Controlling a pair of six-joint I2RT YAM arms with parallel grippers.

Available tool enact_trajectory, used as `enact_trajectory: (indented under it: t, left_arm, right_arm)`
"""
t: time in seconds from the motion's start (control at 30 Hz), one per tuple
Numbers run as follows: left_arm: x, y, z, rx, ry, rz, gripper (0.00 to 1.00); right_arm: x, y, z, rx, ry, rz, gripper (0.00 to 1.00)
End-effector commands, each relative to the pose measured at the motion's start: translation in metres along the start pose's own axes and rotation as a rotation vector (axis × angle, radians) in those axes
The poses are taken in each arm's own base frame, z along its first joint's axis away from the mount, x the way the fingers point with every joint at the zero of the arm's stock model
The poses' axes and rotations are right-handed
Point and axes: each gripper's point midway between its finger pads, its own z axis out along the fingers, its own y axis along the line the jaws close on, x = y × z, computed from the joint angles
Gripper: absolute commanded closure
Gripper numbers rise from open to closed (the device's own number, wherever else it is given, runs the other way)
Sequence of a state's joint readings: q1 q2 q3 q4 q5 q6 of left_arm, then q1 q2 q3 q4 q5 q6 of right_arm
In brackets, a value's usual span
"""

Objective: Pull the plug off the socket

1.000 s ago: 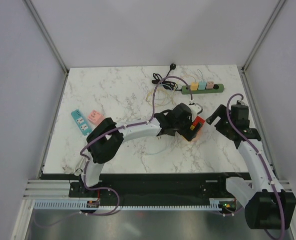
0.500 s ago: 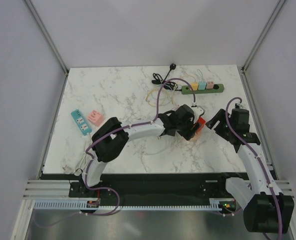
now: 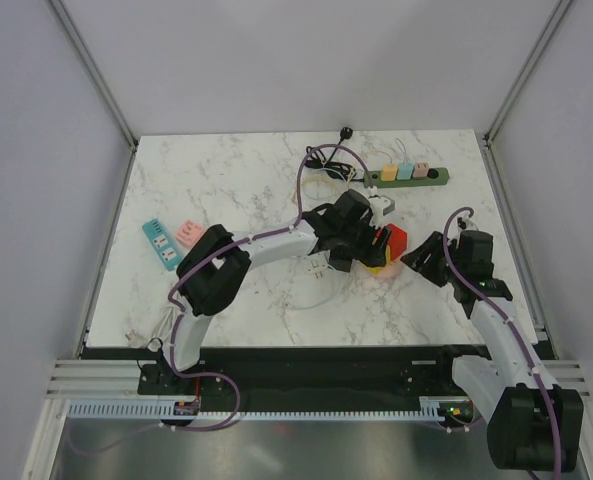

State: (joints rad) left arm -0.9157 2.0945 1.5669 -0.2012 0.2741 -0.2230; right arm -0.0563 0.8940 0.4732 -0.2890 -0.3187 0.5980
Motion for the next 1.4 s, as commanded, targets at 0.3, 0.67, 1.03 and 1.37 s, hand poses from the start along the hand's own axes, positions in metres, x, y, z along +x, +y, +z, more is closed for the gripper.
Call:
enact_trajectory:
  t: [0.3, 0.67, 1.03, 1.37]
  left_arm:
    - [-0.044, -0.034, -0.03, 0.212, -0.11, -0.119, 0.98]
    - [-0.042, -0.044, -0.031, 0.289, -0.102, -0.184, 0.98]
    - [-0.044, -0.057, -0.032, 0.372, -0.105, -0.238, 0.98]
    - [-0.041, -0.065, -0.031, 0.432, -0.102, -0.277, 0.98]
  right_arm:
    - [0.009, 0.006, 0.017, -0.091, 0.014, 0.057, 0.36]
    - [0.016, 0.002, 0.02, -0.115, -0.006, 0.084, 0.36]
    - [0.02, -0.004, 0.03, -0.121, -0.011, 0.105, 0.38]
    - [0.022, -0.009, 0.031, -0.121, -0.04, 0.123, 0.74]
